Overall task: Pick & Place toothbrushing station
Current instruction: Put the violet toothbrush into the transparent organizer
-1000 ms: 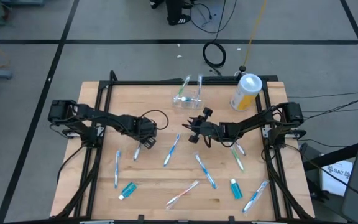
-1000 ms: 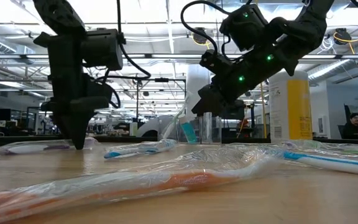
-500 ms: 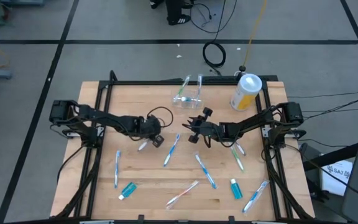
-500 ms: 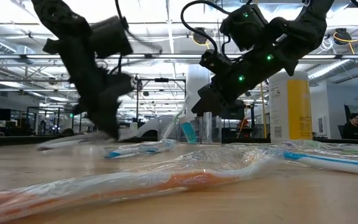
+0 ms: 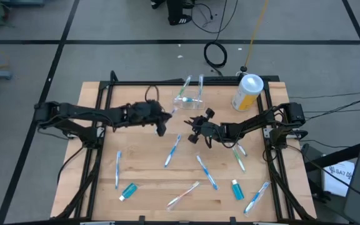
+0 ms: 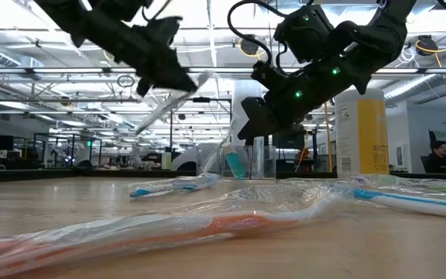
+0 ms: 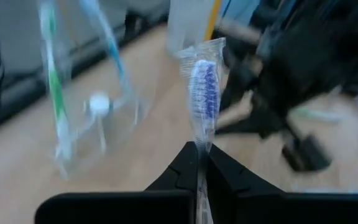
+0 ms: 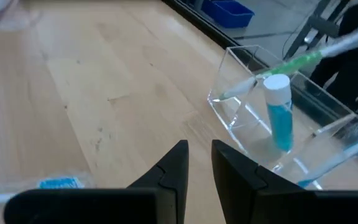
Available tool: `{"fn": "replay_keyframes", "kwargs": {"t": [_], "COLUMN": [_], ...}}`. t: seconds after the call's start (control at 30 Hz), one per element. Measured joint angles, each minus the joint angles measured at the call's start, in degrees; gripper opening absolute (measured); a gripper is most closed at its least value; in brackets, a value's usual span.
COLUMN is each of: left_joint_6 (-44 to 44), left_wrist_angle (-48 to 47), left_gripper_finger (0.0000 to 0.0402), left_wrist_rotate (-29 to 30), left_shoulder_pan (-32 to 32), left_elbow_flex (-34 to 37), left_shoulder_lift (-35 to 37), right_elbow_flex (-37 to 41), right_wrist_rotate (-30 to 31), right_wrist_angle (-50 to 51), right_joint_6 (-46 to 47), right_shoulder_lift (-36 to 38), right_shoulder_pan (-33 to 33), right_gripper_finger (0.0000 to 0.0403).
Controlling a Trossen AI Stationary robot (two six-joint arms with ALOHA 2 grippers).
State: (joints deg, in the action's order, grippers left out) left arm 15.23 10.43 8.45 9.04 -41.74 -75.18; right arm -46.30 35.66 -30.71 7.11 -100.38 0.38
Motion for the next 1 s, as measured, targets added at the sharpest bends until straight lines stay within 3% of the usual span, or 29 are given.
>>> {"fn": "replay_keyframes", "kwargs": {"t": [0.13, 0.33, 0.53, 0.8, 1.0], "left_joint_6": [-2.19, -4.22, -9.41, -12.57, -13.22], "left_wrist_angle": [7.96, 13.69, 26.01, 49.30, 57.99], "left_gripper_finger": [0.0012, 0.0012, 0.0005, 0.0005, 0.0013], "left_wrist_rotate": [-4.40, -6.64, -15.40, -17.75, -17.65], "left_shoulder_pan": [2.92, 8.41, 12.86, 16.80, 20.56], "left_elbow_flex": [-0.04, -0.02, -0.06, -0.19, -2.85], "left_shoulder_lift": [-0.06, -0.30, -2.53, -14.82, -25.31], "right_elbow_flex": [0.08, 1.33, 8.79, 23.46, 30.57], "right_wrist_rotate": [-1.45, -12.81, -11.34, -10.21, -10.22], "right_wrist_angle": [2.61, 6.54, 3.75, -14.31, -24.73], "right_joint_6": [2.70, 6.59, 5.53, 8.64, 8.56], "right_shoulder_lift": [2.06, 10.51, 19.07, 22.99, 22.91], "right_shoulder_pan": [0.02, 0.09, 0.37, 0.39, 0.36], "right_gripper_finger": [0.0061, 0.0061, 0.0061, 0.0061, 0.0061]}}
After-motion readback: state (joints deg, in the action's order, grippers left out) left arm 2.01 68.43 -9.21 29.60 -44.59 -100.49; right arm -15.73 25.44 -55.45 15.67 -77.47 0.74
